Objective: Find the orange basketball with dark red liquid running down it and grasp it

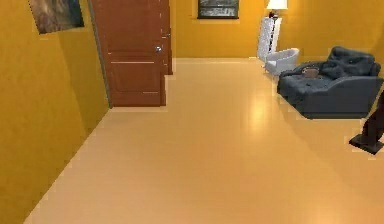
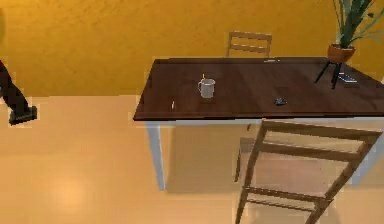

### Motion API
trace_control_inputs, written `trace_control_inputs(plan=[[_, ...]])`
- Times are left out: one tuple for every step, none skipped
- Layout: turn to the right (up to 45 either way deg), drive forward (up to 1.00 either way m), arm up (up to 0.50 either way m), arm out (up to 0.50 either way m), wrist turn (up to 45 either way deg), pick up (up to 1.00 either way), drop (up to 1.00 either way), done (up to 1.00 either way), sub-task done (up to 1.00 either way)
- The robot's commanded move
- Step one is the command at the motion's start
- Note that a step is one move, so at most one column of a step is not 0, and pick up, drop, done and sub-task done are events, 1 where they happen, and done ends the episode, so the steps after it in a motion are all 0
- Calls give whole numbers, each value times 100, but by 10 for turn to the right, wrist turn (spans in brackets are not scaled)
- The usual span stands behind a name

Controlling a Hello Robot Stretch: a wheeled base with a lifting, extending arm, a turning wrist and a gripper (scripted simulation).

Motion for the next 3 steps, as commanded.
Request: trace_control_inputs(plan=[[30, 0, 0, 0, 0, 0, 0, 0, 0], [0, 100, 0, 0, 0, 0, 0, 0, 0], [0, 100, 0, 0, 0, 0, 0, 0, 0]])
